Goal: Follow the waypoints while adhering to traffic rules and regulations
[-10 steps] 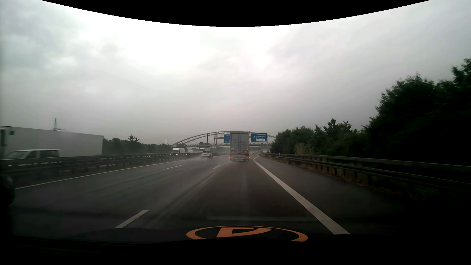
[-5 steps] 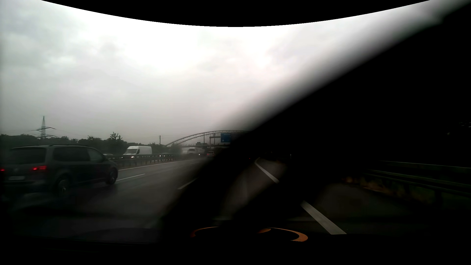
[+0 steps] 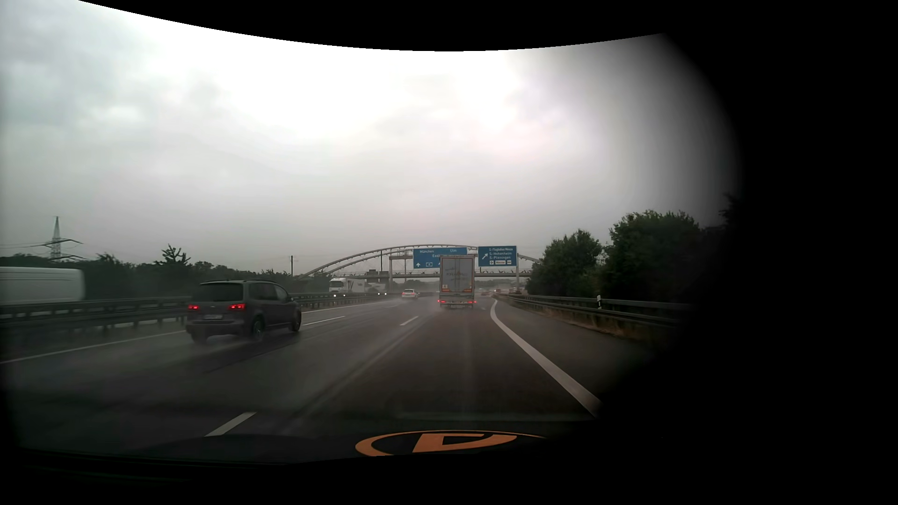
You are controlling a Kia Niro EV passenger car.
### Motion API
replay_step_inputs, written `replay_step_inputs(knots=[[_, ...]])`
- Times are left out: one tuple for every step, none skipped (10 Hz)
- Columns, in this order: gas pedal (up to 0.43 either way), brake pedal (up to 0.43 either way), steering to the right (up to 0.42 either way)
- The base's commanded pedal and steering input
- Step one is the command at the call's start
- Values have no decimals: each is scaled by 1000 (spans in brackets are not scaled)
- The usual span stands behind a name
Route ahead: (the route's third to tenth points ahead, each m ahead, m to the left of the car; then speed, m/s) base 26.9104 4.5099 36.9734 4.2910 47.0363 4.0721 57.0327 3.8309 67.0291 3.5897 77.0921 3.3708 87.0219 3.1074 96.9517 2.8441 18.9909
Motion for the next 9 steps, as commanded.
replay_step_inputs(knots=[[189, 0, 1], [189, 0, 1], [189, 0, 1], [189, 0, 1], [189, 0, 1], [189, 0, 1], [189, 0, 0], [189, 0, 0], [189, 0, 0]])
